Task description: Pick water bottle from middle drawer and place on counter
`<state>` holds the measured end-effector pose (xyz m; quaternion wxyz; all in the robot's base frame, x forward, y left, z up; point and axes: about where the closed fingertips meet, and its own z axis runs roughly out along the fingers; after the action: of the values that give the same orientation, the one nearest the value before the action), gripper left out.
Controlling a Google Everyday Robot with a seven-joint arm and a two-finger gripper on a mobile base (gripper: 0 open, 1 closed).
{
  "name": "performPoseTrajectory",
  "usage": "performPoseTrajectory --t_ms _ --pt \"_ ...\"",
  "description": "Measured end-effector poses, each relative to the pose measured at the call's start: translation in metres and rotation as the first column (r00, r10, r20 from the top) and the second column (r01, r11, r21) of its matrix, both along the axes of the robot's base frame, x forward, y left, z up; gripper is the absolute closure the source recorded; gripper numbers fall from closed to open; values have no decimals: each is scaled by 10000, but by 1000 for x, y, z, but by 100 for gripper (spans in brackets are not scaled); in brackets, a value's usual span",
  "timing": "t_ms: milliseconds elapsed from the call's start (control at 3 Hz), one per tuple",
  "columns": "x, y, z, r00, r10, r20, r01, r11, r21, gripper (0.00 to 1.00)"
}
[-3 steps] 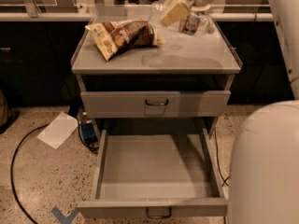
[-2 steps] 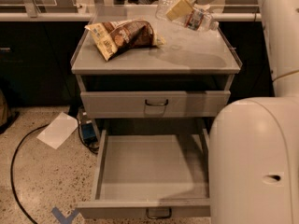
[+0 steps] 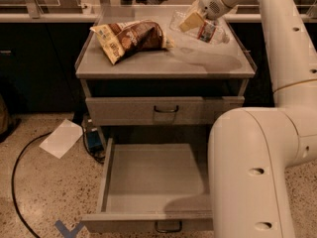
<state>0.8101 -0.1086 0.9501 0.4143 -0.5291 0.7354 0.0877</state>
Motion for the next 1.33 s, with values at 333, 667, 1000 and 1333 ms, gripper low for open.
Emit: performPoseTrajectory --t_ms 333,667,1000,1333 --pt "-1 4 -41 9966 352 -749 -365 9992 -151 100" --pt "-8 15 -83 9834 797 -1628 -819 9966 -67 100" --pt "-15 22 -104 9714 1016 -2148 -1039 9946 4 100" --pt "-15 22 -99 9714 1016 -2148 -1040 9946 4 81"
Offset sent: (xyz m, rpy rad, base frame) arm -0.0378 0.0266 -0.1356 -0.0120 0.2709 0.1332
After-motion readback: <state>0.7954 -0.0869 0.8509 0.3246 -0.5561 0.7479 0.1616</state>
